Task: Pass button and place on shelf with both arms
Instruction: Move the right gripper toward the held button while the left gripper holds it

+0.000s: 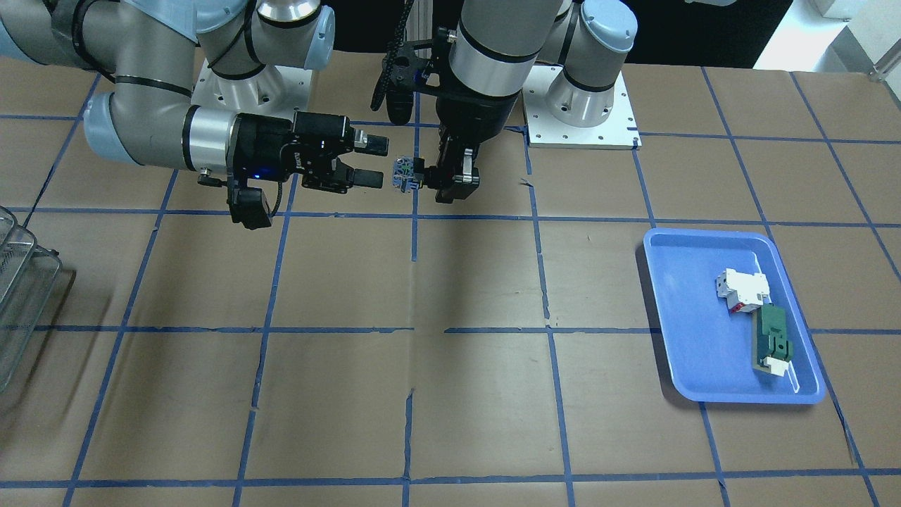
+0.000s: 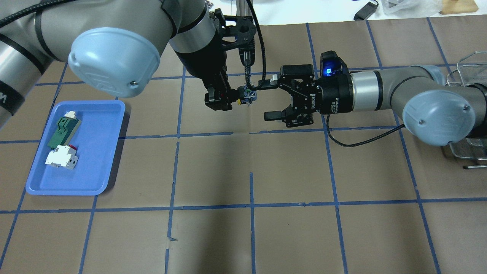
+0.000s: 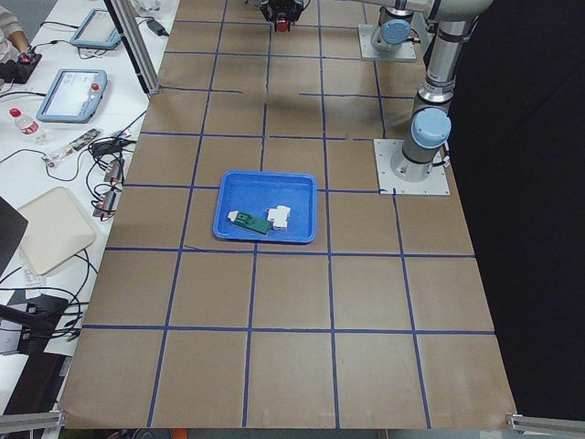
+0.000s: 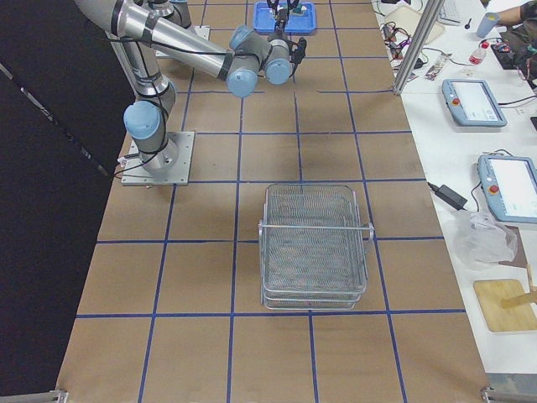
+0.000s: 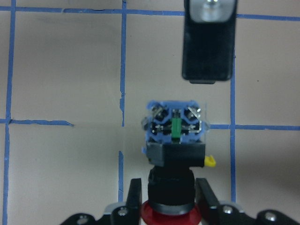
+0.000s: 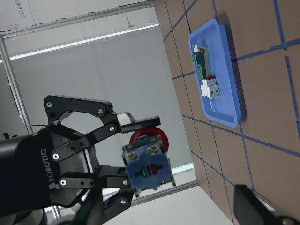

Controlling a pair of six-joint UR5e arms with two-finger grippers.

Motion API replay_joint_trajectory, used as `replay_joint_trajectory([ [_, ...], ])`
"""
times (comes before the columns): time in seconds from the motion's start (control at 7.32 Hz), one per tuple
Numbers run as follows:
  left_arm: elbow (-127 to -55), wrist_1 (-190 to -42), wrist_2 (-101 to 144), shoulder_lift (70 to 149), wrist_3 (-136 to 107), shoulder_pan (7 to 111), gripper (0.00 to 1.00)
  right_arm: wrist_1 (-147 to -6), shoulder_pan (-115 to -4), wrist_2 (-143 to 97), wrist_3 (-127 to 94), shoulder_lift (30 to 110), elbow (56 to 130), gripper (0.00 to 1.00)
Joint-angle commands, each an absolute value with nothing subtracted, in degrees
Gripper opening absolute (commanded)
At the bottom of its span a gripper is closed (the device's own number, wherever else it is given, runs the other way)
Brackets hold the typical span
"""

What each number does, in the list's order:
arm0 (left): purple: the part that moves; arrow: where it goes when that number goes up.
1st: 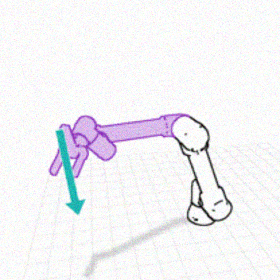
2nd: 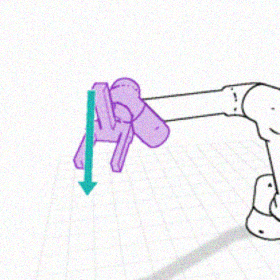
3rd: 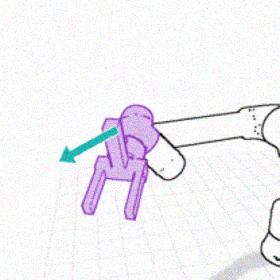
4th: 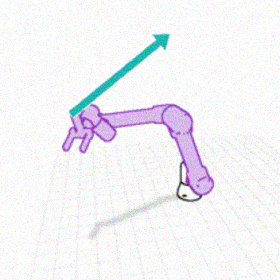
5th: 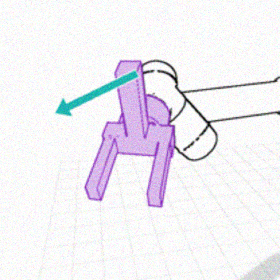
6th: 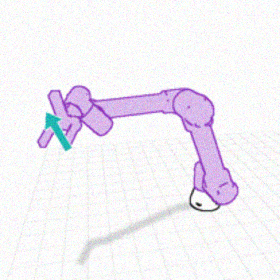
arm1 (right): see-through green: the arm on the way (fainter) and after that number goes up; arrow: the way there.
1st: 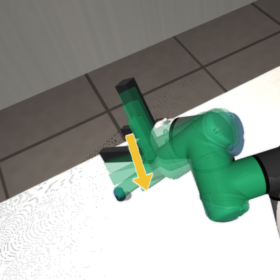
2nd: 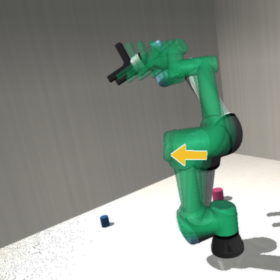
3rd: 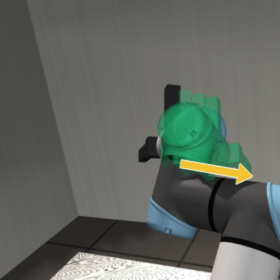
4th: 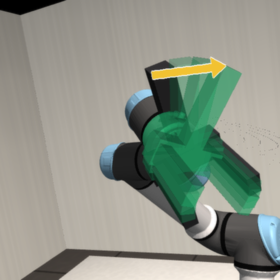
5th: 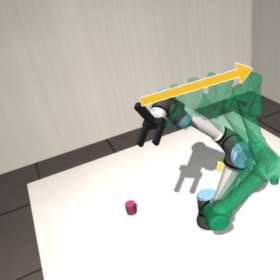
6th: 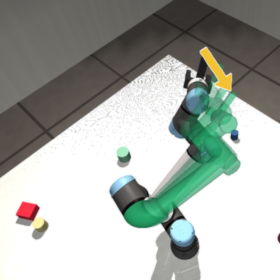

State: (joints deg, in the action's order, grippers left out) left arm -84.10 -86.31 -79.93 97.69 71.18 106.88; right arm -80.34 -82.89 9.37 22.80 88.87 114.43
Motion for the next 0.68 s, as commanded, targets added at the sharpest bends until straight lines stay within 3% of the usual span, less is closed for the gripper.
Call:
replay_joint_trajectory([
  [0.0, -84.11, -86.31, -79.89, 97.56, 71.19, 106.88, 0.0, -81.2, -83.32, 6.25, 24.16, 88.77, 114.35, 0.94],
  [0.55, -84.82, -86.84, -78.06, 97.73, 71.1, 107.05, 0.0, -80.86, -84.28, 5.71, 28.57, 87.98, 114.43, 0.95],
])
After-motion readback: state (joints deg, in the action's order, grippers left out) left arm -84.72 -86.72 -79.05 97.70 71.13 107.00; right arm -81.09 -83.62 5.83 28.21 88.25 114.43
